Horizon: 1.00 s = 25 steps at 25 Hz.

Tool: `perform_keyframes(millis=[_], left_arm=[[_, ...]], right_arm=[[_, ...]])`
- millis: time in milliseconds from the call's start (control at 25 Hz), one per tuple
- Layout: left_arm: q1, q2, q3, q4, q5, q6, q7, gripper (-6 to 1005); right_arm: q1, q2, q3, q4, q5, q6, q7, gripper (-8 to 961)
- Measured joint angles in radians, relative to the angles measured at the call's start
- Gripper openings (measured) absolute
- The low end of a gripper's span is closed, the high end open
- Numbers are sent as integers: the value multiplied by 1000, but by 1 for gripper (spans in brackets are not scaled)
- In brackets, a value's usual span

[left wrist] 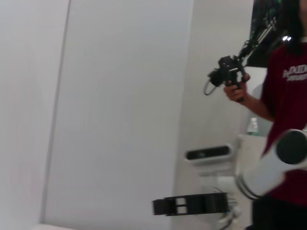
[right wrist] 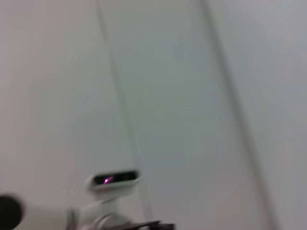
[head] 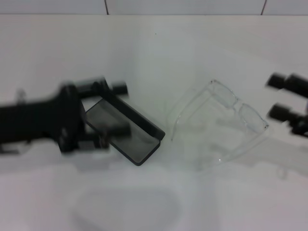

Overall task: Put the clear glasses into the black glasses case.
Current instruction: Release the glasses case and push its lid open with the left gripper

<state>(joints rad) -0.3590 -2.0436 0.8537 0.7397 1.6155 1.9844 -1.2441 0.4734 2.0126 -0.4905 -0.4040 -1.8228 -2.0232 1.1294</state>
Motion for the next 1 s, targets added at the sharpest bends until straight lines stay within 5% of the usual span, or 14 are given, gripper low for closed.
perform_keyframes(millis=[200, 360, 560, 720, 1000], left_arm=[[-29, -2, -73, 284, -12, -5, -62, 786], [-35, -27, -64, 626, 38, -50, -82, 786], [-66, -38, 14, 944, 285, -158, -186, 785], [-95, -42, 163, 1002, 519, -216, -221, 784], [-48, -45, 488, 1006, 818, -390, -256, 784]], right_arm=[[-95, 0, 0, -11, 167, -9, -12, 739], [-142, 0, 0, -3, 233, -31, -13, 739], [-174, 4, 1, 7, 242, -46, -13, 739], [-189, 4, 9, 23, 244, -46, -19, 739], [-192, 2, 9, 30, 245, -45, -21, 739]])
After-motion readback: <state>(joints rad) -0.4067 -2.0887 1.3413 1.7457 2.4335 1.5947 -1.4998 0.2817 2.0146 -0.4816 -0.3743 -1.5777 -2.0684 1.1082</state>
